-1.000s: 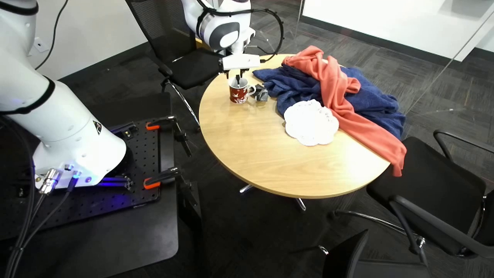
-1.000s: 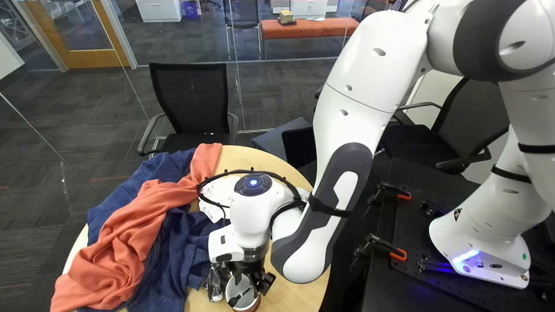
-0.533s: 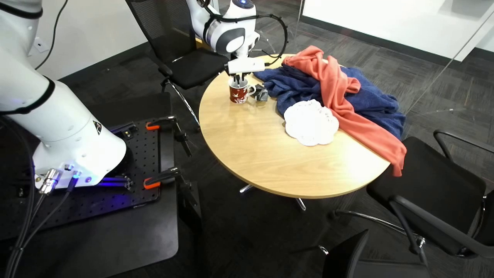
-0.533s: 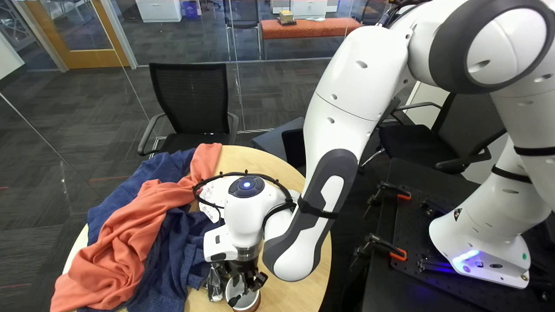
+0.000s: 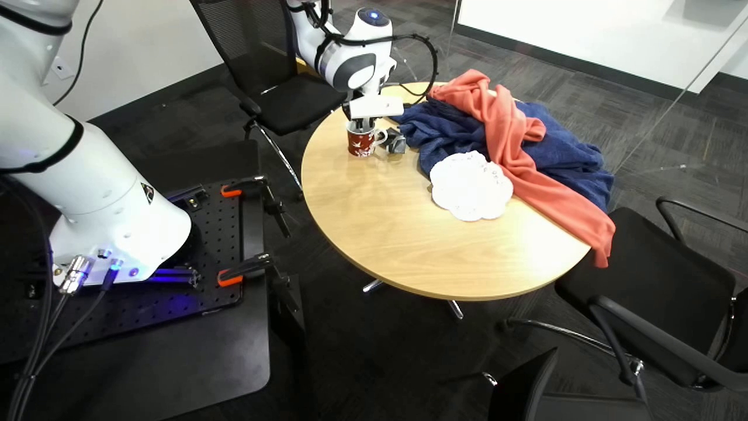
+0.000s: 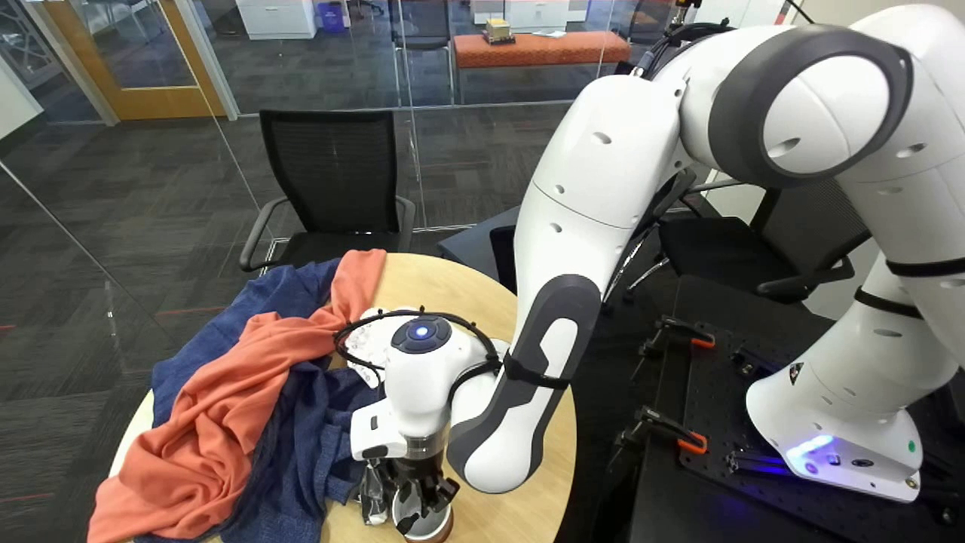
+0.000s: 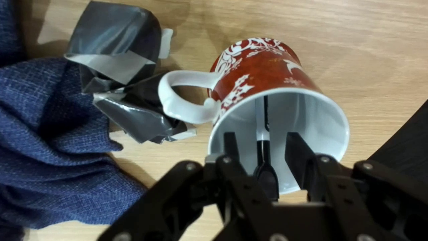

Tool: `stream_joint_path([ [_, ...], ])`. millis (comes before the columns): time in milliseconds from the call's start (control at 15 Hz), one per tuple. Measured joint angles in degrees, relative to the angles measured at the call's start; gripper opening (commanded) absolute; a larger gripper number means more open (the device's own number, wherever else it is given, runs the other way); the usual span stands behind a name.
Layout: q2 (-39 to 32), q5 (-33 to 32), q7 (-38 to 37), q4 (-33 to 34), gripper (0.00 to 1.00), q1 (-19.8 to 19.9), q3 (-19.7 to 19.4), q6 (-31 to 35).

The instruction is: Pick up the small brush from the mug cup and put it on the table. Pick up the mug cup and slightly move it to the right. Pick up the small brush from the table and put it in the mug cup.

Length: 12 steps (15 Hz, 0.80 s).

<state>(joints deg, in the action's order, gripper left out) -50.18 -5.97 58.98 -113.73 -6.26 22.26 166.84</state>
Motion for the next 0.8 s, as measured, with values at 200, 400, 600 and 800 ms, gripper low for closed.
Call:
stream_joint_path([
  [200,-1.7,0.0,0.0,1.2,0.43,0.0,0.0,0.0],
  [400,-3.0,0.0,0.0,2.0,0.17,0.0,0.0,-0.2],
  [600,-4.0,-0.1,0.0,2.6,0.00,0.0,0.0,-0.4],
  [800,-4.2,-0.1,0.0,3.1,0.03,-0.1,0.0,-0.4],
])
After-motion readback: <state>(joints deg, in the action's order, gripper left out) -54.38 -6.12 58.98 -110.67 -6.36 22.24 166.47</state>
